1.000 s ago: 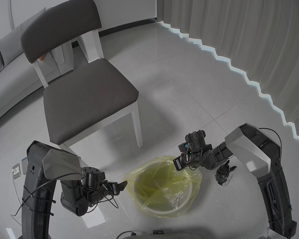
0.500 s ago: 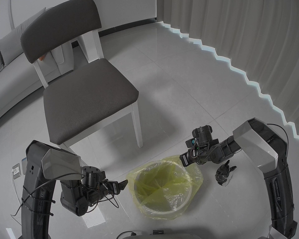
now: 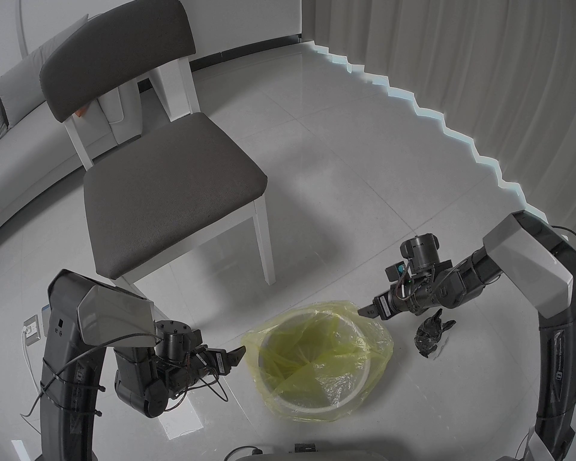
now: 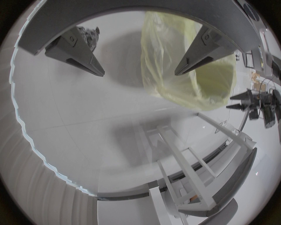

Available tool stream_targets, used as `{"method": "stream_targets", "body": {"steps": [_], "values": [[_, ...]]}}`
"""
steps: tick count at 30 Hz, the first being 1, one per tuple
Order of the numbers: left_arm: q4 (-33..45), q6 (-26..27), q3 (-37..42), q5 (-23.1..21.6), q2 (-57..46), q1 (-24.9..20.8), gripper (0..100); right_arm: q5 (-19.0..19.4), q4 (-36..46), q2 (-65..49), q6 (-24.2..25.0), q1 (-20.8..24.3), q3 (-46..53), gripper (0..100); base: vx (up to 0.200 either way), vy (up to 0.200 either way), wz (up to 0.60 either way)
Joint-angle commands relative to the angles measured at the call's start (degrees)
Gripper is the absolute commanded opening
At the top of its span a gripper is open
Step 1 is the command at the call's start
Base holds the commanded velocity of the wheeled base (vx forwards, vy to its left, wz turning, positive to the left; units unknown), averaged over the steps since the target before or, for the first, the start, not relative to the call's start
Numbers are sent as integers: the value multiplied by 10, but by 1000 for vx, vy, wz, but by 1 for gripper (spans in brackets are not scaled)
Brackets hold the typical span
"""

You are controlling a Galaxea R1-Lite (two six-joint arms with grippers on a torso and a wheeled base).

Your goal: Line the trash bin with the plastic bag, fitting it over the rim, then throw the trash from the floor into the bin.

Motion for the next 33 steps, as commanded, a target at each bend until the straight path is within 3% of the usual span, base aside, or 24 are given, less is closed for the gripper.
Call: {"method": "stream_targets", "body": {"steps": [1,3,8,13,19,25,33], "values": [[-14,0,10,0,3,3,100,9,-8,-92,-72,-31,143,100,0,0,0],[-15,0,10,0,3,3,100,12,-27,-91,-99,-33,177,100,0,0,0],[-16,0,9,1,7,1,100,11,-86,-49,-108,-17,227,100,0,0,0],[-24,0,12,2,0,-4,100,2,-138,30,-107,-4,194,100,0,0,0],[-31,0,26,3,-6,0,100,0,-45,49,-102,-7,111,100,0,0,0],[-33,1,32,2,-8,1,100,1,-35,39,-108,-18,104,100,0,0,0],[-48,1,40,0,-14,-5,100,1,-21,-17,-145,-104,113,100,0,0,0]]}}
